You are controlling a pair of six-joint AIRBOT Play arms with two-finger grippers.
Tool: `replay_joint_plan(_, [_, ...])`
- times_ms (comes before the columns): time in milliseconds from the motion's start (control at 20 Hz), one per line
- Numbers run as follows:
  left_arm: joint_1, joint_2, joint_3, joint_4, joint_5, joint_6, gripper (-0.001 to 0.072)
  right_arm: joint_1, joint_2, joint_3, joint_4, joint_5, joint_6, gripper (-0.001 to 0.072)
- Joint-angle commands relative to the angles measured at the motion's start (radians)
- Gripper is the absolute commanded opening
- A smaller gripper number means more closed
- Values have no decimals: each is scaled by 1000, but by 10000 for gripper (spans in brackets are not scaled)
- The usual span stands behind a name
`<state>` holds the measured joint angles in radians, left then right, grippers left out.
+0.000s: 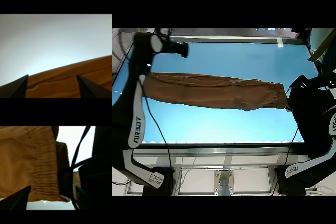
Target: Fold the clothes and pants, and hang the long-sleeved shirts on hangers.
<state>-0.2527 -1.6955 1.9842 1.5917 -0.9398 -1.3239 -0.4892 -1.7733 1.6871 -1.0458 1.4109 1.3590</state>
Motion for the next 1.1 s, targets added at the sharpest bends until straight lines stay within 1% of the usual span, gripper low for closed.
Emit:
replay_joint_plan(0, [-153,-39,0,3,-26,130,704,-41,-98,4,152,32,-101,697])
replay_joint_plan(150, [-215,-89,0,3,-25,170,704,-32,-181,4,165,11,-150,697])
replay_joint_plan(350, [-254,-159,0,2,-26,173,704,-23,-254,4,187,-23,-162,696])
replay_joint_plan(700, [-303,-236,0,2,-26,173,704,32,-270,4,184,-70,-174,684])
replay_joint_plan(750, [-309,-241,0,2,-26,172,704,43,-270,4,185,-64,-175,667])
replay_joint_plan(800, [-315,-246,0,2,-26,173,704,53,-270,4,190,-48,-176,535])
replay_joint_plan(850, [-316,-249,0,2,-26,173,703,61,-270,8,201,-21,-183,329])
replay_joint_plan(900, [-319,-251,0,2,-26,173,702,61,-268,15,223,9,-193,161])
replay_joint_plan(950, [-319,-251,0,2,-26,173,699,61,-263,24,248,41,-203,61])
replay_joint_plan(1000, [-319,-251,0,2,-26,172,643,58,-254,40,266,73,-203,28])
replay_joint_plan(1050, [-319,-254,0,2,-25,172,516,55,-241,60,271,103,-203,28])
